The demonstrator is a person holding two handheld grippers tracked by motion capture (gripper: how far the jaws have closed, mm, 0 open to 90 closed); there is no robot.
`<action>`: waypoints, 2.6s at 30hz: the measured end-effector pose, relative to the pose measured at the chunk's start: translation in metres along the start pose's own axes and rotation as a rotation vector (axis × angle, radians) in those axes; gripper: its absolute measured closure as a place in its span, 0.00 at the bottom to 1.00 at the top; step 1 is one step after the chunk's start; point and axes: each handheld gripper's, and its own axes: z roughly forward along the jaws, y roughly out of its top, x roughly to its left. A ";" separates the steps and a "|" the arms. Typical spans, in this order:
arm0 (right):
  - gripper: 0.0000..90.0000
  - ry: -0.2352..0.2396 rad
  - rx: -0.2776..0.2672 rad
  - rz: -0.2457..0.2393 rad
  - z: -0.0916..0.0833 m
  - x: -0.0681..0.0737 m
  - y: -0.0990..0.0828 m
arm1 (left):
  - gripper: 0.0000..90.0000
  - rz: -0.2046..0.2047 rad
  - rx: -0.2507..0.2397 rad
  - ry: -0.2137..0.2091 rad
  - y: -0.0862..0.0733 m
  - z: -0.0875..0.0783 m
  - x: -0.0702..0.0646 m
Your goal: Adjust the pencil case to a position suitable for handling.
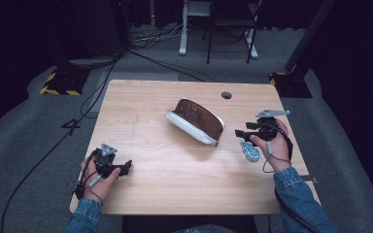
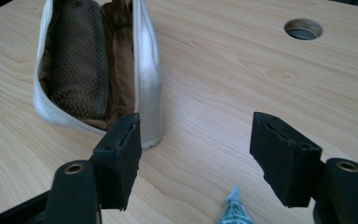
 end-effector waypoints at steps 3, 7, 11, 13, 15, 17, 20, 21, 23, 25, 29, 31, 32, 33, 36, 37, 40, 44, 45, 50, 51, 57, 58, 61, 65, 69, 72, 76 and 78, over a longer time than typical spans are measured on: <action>0.37 0.014 0.007 -0.004 0.009 0.006 0.005 | 0.13 0.003 0.001 -0.001 0.000 0.000 0.000; 0.37 0.032 0.024 -0.008 0.021 0.011 0.011 | 0.13 0.006 0.002 -0.001 0.000 0.000 0.000; 0.37 0.036 0.035 -0.017 0.028 0.013 0.016 | 0.13 0.006 0.003 -0.001 0.000 0.000 0.000; 0.36 0.041 0.044 -0.013 0.033 0.013 0.017 | 0.13 0.006 0.003 -0.001 0.000 0.000 0.000; 0.36 0.042 0.047 -0.015 0.037 0.013 0.018 | 0.13 0.006 0.003 -0.001 0.000 0.000 0.000; 0.36 0.045 0.054 -0.012 0.042 0.013 0.019 | 0.13 0.006 0.004 -0.001 0.000 0.000 0.000; 0.36 0.045 0.057 -0.017 0.049 0.014 0.021 | 0.13 0.006 0.003 -0.003 0.000 0.000 0.000; 0.36 0.045 0.058 -0.018 0.051 0.014 0.021 | 0.13 0.007 0.003 -0.003 0.000 0.000 0.000; 0.36 0.044 0.059 -0.019 0.056 0.014 0.022 | 0.13 0.006 0.003 -0.003 0.000 0.000 0.000; 0.36 0.046 0.066 -0.024 0.062 0.015 0.023 | 0.13 0.007 0.004 -0.003 0.000 0.000 0.000; 0.36 0.046 0.079 -0.029 0.071 0.016 0.024 | 0.12 0.009 0.004 -0.004 0.001 0.001 0.000; 0.36 0.044 0.086 -0.032 0.076 0.017 0.025 | 0.12 0.012 0.004 -0.004 0.001 0.001 0.000; 0.36 0.045 0.090 -0.035 0.078 0.017 0.025 | 0.12 0.009 0.003 -0.005 0.001 0.001 0.000; 0.36 0.045 0.094 -0.034 0.081 0.018 0.025 | 0.12 0.010 0.004 -0.005 0.001 0.001 0.000; 0.36 0.043 0.100 -0.044 0.087 0.019 0.027 | 0.12 0.009 0.004 -0.006 0.001 0.001 0.000; 0.37 0.043 0.104 -0.047 0.090 0.019 0.027 | 0.12 0.010 0.004 -0.006 0.001 0.001 0.000; 0.38 0.039 0.114 -0.056 0.096 0.020 0.028 | 0.12 0.009 0.005 -0.006 0.001 0.001 0.000; 0.39 0.035 0.124 -0.059 0.102 0.019 0.029 | 0.12 0.010 0.004 -0.006 0.001 0.001 0.000; 0.40 0.036 0.126 -0.057 0.103 0.019 0.029 | 0.12 0.009 0.004 -0.006 0.001 0.001 0.000; 0.44 0.038 0.133 -0.064 0.108 0.018 0.029 | 0.12 0.011 0.005 -0.006 0.001 0.001 0.000; 0.45 0.039 0.128 -0.066 0.109 0.017 0.029 | 0.12 0.010 0.004 -0.006 0.001 0.001 0.000; 0.53 0.052 0.139 -0.084 0.113 0.017 0.029 | 0.12 0.010 0.003 -0.007 0.001 0.001 0.000; 0.55 0.055 0.137 -0.083 0.114 0.018 0.029 | 0.12 0.010 0.004 -0.007 0.001 0.001 0.000; 0.60 0.053 0.144 -0.086 0.116 0.019 0.030 | 0.12 0.010 0.004 -0.008 0.001 0.001 0.000; 0.72 0.055 0.163 -0.099 0.118 0.019 0.030 | 0.12 0.010 0.004 -0.008 0.001 0.001 0.000; 0.91 0.062 0.165 -0.112 0.117 0.020 0.031 | 0.12 0.010 0.004 -0.008 0.001 0.001 0.000; 0.93 0.066 0.161 -0.097 0.116 0.021 0.031 | 0.12 0.010 0.003 -0.007 0.001 0.001 0.000; 0.95 0.068 0.165 -0.078 0.116 0.022 0.031 | 0.12 0.010 0.004 -0.008 0.001 0.001 0.000; 0.96 0.071 0.165 -0.072 0.116 0.022 0.031 | 0.12 0.009 0.004 -0.008 0.001 0.001 0.000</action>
